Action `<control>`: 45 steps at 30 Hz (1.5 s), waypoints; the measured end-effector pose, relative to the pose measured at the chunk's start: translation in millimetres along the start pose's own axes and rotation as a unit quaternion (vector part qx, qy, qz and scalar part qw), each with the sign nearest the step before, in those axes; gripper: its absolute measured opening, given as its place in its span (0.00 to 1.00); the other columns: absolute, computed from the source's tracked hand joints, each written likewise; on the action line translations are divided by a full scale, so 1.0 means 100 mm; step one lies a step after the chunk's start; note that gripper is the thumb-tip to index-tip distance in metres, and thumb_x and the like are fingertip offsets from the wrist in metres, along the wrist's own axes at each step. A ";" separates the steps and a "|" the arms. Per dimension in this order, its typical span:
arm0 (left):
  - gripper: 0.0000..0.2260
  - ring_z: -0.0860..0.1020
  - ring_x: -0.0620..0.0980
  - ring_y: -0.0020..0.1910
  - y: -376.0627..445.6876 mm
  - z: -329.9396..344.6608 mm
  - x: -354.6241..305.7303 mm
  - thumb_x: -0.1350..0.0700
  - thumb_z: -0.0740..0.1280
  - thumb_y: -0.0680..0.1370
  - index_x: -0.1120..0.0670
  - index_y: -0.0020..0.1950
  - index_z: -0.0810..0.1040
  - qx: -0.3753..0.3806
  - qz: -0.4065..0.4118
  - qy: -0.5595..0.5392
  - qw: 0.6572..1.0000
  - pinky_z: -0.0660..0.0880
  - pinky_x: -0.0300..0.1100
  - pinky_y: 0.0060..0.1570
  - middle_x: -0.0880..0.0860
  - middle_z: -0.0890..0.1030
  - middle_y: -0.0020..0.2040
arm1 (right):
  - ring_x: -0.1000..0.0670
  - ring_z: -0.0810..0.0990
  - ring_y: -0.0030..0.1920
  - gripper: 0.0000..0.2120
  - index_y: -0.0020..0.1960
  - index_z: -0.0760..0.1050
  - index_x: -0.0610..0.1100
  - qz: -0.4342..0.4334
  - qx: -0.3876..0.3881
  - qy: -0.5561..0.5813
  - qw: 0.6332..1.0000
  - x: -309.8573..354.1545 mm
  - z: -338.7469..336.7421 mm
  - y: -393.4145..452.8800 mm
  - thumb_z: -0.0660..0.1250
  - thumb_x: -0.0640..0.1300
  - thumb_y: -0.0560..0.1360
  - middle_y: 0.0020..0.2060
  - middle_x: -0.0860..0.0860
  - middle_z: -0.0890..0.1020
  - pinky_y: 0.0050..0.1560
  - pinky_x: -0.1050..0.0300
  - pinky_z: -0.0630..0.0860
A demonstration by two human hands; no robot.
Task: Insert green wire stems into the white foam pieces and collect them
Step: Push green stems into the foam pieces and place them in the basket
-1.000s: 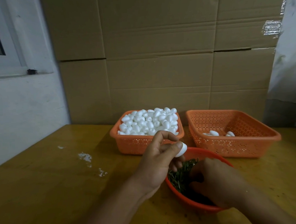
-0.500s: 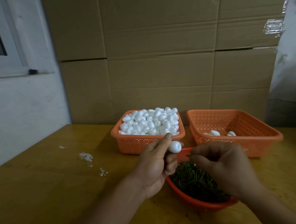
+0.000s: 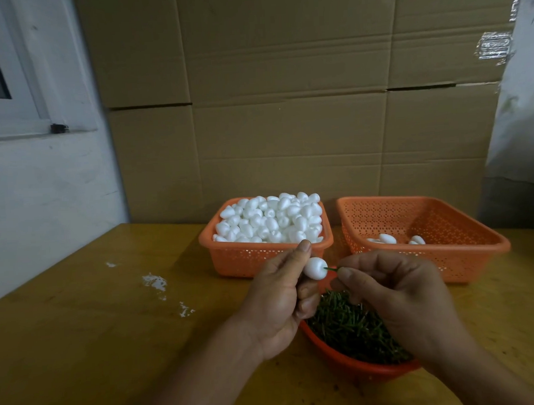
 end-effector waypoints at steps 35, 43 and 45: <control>0.07 0.71 0.45 0.30 -0.07 0.11 -0.07 0.53 0.71 0.72 0.56 0.43 0.84 0.035 0.024 -0.002 0.999 0.66 0.35 0.29 0.52 0.73 0.32 | 0.60 0.83 0.34 0.06 0.44 0.85 0.52 -0.124 -0.084 -0.211 0.966 0.21 -0.05 -0.12 0.76 0.41 0.71 0.34 0.61 0.85 0.36 0.60 0.79; 0.04 0.70 0.46 0.31 -0.07 0.11 -0.12 0.55 0.74 0.74 0.54 0.45 0.86 0.034 0.050 0.006 0.998 0.66 0.36 0.30 0.52 0.73 0.32 | 0.58 0.84 0.36 0.06 0.42 0.83 0.52 -0.099 -0.058 -0.203 0.972 0.14 0.00 -0.10 0.75 0.41 0.74 0.34 0.60 0.85 0.37 0.61 0.78; 0.04 0.71 0.45 0.31 -0.07 0.11 -0.13 0.55 0.73 0.73 0.54 0.44 0.86 0.032 0.057 0.011 0.998 0.67 0.36 0.30 0.52 0.73 0.32 | 0.57 0.83 0.36 0.06 0.40 0.82 0.53 -0.110 -0.059 -0.208 0.970 0.18 0.00 -0.11 0.74 0.43 0.74 0.34 0.60 0.84 0.35 0.66 0.75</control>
Point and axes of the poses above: each hand's wrist, its own y-axis towards the middle knuckle, its own z-axis out of the palm, x = y × z, the point moved 10 cm from there along y, towards the middle knuckle
